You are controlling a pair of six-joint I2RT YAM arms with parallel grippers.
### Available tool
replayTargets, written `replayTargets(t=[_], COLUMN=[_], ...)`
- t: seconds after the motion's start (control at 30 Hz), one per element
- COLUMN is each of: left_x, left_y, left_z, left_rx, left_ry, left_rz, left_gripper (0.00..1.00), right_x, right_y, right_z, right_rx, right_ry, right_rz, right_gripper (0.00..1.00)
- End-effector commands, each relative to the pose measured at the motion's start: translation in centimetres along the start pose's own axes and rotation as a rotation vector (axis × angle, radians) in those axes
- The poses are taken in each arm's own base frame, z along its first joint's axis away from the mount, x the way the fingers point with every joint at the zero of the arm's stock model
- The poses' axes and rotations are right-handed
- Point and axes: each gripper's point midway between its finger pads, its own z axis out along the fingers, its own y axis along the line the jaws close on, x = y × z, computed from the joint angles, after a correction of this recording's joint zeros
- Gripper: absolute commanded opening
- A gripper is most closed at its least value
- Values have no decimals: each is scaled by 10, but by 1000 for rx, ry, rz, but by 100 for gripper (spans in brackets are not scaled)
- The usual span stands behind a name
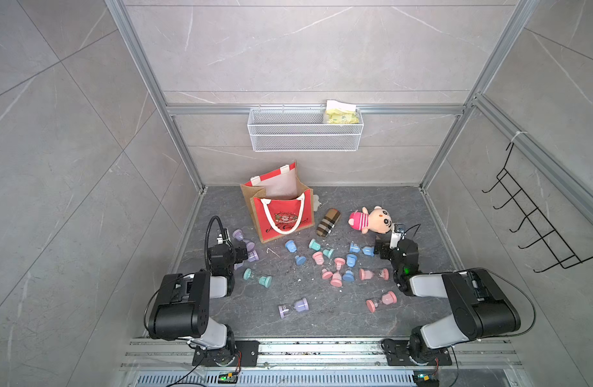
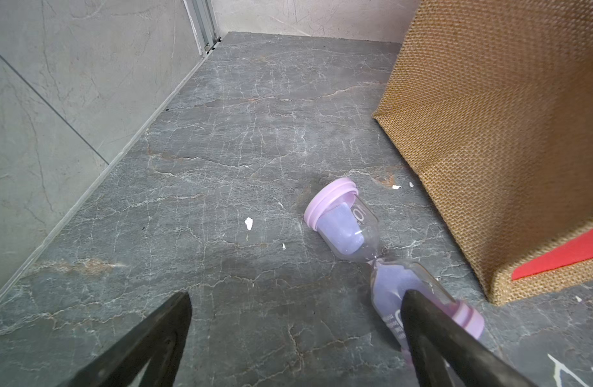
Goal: Put the hourglass into the canvas bag
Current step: Pick up the hourglass from the center of the board.
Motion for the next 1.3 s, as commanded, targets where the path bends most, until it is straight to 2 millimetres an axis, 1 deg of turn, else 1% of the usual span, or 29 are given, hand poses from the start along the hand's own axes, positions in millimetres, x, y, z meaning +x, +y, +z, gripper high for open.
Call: replayTargets(t=[0.0,1.0,1.13,1.2,1.27], left_x=[-20,-20,-30,-39,-48], left_y=[-1,-1,9,13,11], left_z=[2,1,-3,-11,-22], left_rx=[12,11,-45,-65,-48], left_ry=[-52,-55,-55,-49,-71], left_rz=[1,2,-24,-36,-33], left_gripper=[100,100,100,100,100], right_x=[-4,-5,-8,-13,-19], right_y=[1,1,0,-2,-5], right_z=[0,-1,-1,-4,-9], right_rx=[-8,-9,0,8,21], right_ry=[-19,-22,-23,-25,-25], right_rz=[-9,-9,-7,-4,2], right_gripper=[99,99,99,99,99])
